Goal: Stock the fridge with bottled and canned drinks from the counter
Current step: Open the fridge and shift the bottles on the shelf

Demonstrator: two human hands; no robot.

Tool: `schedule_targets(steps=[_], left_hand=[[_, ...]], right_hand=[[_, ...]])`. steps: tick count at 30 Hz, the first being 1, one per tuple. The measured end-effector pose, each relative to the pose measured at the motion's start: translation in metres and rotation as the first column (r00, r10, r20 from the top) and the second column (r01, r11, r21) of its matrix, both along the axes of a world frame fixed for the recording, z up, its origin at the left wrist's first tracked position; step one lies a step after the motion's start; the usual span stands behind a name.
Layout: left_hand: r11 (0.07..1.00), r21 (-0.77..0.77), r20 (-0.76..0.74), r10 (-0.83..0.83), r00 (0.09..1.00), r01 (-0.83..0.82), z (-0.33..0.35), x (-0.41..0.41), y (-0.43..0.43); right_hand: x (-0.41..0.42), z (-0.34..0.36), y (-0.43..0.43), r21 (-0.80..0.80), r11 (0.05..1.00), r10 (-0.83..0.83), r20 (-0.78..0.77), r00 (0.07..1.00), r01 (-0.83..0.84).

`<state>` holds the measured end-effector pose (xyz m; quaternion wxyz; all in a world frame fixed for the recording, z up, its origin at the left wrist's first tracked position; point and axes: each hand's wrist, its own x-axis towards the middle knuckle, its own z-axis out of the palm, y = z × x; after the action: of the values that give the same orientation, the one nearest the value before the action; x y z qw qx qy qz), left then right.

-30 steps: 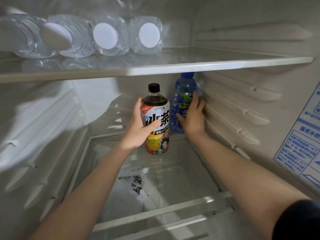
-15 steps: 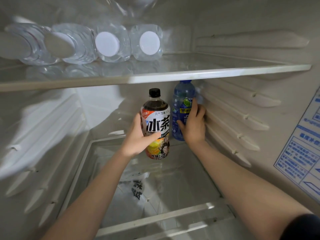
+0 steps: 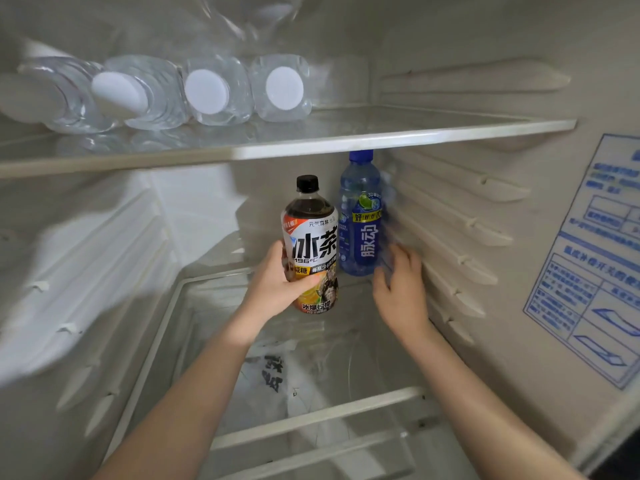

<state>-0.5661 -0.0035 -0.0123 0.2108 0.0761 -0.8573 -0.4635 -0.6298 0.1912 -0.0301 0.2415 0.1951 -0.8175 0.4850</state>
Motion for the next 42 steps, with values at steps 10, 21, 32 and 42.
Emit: schedule_targets(steps=[10,21,32,42], left_hand=[[0.990,0.115,-0.055,-0.078,0.995,0.084,0.001,-0.036,0.059],[0.990,0.097,-0.130,-0.093,0.987,0.106,-0.004,-0.061,0.089],[0.971,0.177,-0.164,-0.134,0.977,0.163,-0.009,-0.056,0.092],[0.980,0.193,-0.203,0.094,0.975,-0.054,-0.003,-0.012,0.096]], right_hand=[[0.054,-0.035,0.062,0.086,0.996,-0.007,-0.058,0.998,0.012],[0.057,-0.038,0.068,0.223,0.975,-0.006,-0.073,0.997,0.022],[0.060,-0.033,0.068,0.239,0.971,0.003,-0.029,1.000,0.004],[0.065,-0.029,0.071,0.249,0.968,0.045,-0.025,0.999,-0.038]])
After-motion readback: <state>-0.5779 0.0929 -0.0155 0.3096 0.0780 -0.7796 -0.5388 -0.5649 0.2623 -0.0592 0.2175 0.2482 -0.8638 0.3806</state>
